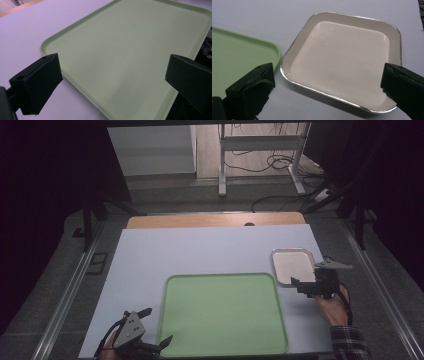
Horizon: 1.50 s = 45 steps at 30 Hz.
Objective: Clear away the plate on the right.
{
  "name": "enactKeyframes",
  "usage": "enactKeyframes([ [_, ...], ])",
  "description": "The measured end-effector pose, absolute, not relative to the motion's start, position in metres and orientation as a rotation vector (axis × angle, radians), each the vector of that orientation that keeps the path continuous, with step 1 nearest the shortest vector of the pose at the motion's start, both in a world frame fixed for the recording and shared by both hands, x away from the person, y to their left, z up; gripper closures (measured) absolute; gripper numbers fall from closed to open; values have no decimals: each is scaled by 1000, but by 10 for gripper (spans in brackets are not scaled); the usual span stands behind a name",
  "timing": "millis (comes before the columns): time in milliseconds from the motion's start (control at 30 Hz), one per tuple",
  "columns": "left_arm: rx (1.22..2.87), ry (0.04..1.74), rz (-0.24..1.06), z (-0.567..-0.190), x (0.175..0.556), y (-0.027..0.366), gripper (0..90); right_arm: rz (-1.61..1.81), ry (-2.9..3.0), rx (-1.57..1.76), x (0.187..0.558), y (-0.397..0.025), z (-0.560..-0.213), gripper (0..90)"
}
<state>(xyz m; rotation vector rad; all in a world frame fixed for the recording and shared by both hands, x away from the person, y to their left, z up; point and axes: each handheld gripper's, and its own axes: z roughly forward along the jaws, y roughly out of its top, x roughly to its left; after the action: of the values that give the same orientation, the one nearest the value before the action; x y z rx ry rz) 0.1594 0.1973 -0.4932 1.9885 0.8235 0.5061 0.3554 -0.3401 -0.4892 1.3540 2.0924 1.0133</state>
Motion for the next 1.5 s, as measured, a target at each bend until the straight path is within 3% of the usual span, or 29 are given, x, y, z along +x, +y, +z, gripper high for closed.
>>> enactKeyframes([
  [267, 1991, 823, 507, -493, 159, 197, 7, 1023, 2050, 1423, 367, -350, -487, 0],
  [667, 1993, 827, 508, -493, 160, 197, 8, 925, 2043, 1513, 385, -362, -486, 305],
  [933, 1992, 829, 507, -493, 160, 197, 8, 895, 2048, 1557, 399, -371, -488, 363],
  [1500, 1993, 830, 506, -494, 160, 197, 9, 833, 2042, 1702, 420, -384, -499, 622],
])
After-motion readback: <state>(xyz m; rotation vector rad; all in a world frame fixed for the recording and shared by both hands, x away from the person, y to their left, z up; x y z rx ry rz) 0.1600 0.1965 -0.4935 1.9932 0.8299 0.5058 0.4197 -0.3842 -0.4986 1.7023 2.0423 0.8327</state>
